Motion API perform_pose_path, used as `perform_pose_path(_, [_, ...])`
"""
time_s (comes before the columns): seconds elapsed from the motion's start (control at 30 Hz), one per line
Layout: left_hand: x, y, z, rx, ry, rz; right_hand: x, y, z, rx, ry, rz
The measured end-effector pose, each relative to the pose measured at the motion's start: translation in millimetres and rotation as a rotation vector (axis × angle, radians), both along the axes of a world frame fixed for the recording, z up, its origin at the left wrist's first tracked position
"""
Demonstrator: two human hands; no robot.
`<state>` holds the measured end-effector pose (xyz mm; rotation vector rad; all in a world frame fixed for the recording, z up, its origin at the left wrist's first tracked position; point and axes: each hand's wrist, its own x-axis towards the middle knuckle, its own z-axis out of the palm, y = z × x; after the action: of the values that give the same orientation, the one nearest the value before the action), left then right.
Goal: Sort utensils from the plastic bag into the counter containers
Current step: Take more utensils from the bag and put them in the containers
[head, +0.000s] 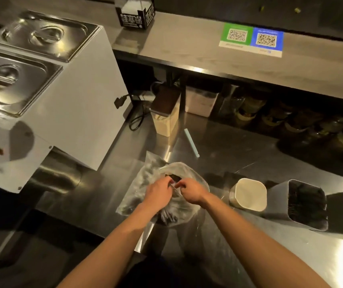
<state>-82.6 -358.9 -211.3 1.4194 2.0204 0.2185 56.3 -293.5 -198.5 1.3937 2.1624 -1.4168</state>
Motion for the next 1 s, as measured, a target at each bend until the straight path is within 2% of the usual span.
perform_pose_path(0.13, [-7.4,8.8,-7.9,-0.06,0.144,-0.109,-9.0,5.6,-7.8,0.113,-0.006,-0.064])
perform_pose_path(0.3, [-14.7,18.3,-16.1,-0.06,0.196,-0.112,-20.1,9.6,-21.2,0.233,-0.113,-0.2])
perform_pose_path(0.43, [-18.2,23.3,-19.6,-0.02,0.122,-0.079,-28.4,14.6,-28.9,0.269,-0.102,-0.053])
perform_pose_path(0.57, [-17.9,27.7,-16.3,0.033,0.074,-0.033,-42.5,22.6,-37.9,0.397,-0.092,0.012])
perform_pose_path(0.7, [-22.0,27.6,-19.2,0.169,-0.008,-0.042,-57.1,34.4,-50.7,0.485,-0.243,0.072])
perform_pose_path(0.83, [-28.1,23.8,-28.5,0.357,0.003,-0.033,-61.0,39.5,-54.4,0.623,-0.403,0.115])
perform_pose_path(1.0, [-31.6,25.4,-38.5,0.645,0.166,-0.006,-69.4,43.5,-61.7,0.626,-0.282,0.263])
